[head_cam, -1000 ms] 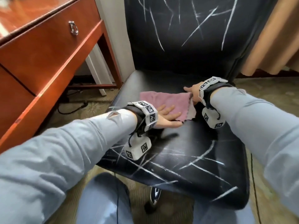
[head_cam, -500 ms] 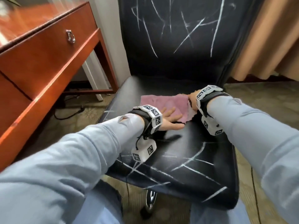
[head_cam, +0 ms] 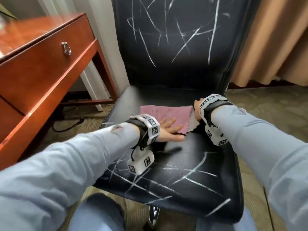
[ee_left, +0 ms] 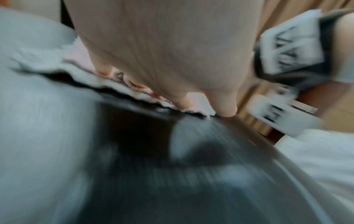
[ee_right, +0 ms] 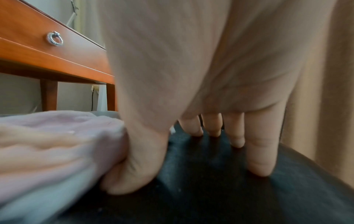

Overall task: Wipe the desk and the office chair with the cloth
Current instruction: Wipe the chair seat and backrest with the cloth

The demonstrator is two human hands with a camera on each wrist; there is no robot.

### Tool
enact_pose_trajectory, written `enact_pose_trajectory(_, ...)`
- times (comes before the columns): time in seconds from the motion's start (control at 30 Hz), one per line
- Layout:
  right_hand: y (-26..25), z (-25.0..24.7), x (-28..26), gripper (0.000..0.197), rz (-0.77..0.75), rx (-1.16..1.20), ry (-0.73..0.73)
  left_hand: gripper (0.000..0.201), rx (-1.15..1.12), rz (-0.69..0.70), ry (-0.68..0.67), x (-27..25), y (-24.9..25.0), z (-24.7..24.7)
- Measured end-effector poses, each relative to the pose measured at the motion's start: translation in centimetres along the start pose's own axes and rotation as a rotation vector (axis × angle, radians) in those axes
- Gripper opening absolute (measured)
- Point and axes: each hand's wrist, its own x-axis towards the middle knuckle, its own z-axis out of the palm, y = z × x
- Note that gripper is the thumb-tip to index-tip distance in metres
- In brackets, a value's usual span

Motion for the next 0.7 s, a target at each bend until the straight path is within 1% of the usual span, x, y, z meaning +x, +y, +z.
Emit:
enact_pose_trajectory(0.07, 0.7, 0.0, -0.8, 0.072, -0.012, 0.044, -0.020, 0.102, 0.010, -0.136, 0.069, 1.1, -1.5, -2.3)
enact_pose_trajectory(0.1, 1.0, 0.2, -0.6, 0.076, -0.019, 0.045, -0.020, 0.099, 0.029, -0.208, 0.113, 1.5, -2.0, -3.4)
enact_pose_trajectory(0.17, 1.4, 0.6, -0.4, 0.080, -0.034, 0.048, 0.012, 0.092, 0.004, -0.282, 0.193, 2.2, -2.0, -4.1)
enact_pose_trajectory(0.23, 1.3, 0.9, -0.2, 0.083, -0.031, 0.027, 0.029, 0.095, -0.078, -0.286, 0.246, 2.4, -1.0, -3.6)
enact_pose_trajectory(0.27, 1.2, 1.0, -0.1, 0.082, -0.037, 0.039, 0.024, 0.097, -0.099, -0.273, 0.241, 2.1, -0.5, -3.0)
enact_pose_trajectory(0.33, 0.9, 0.6, -0.2, 0.081, -0.052, 0.078, 0.019, 0.096, -0.072, -0.196, 0.173, 0.8, 0.4, -1.7)
enact_pose_trajectory(0.43, 0.9, 0.6, 0.4, 0.078, -0.087, 0.080, 0.022, 0.088, 0.035, -0.029, 0.021, -1.9, 1.4, -0.2)
enact_pose_trajectory(0.5, 1.2, 0.9, 0.7, 0.066, -0.083, 0.092, 0.025, 0.083, 0.038, 0.056, -0.033, -2.8, 1.2, -0.7)
enact_pose_trajectory(0.53, 1.5, 1.0, 0.7, 0.058, -0.074, 0.051, 0.015, 0.082, 0.005, 0.070, -0.026, -2.6, 0.8, -1.5)
enact_pose_trajectory(0.57, 1.8, 1.2, 0.8, 0.050, -0.078, 0.076, 0.026, 0.082, -0.029, 0.054, 0.013, -2.0, 0.4, -2.6)
enact_pose_trajectory(0.6, 2.1, 1.2, 0.4, 0.047, -0.082, 0.063, 0.015, 0.085, -0.044, 0.015, 0.079, -1.2, 0.1, -3.7)
enact_pose_trajectory(0.67, 2.2, 1.6, 0.4, 0.057, -0.088, 0.098, 0.072, 0.089, -0.022, -0.096, 0.194, 0.6, 0.2, -5.4)
enact_pose_trajectory(0.7, 2.0, 1.6, -0.1, 0.062, -0.117, 0.102, 0.091, 0.086, -0.025, -0.146, 0.216, 1.7, 0.2, -5.8)
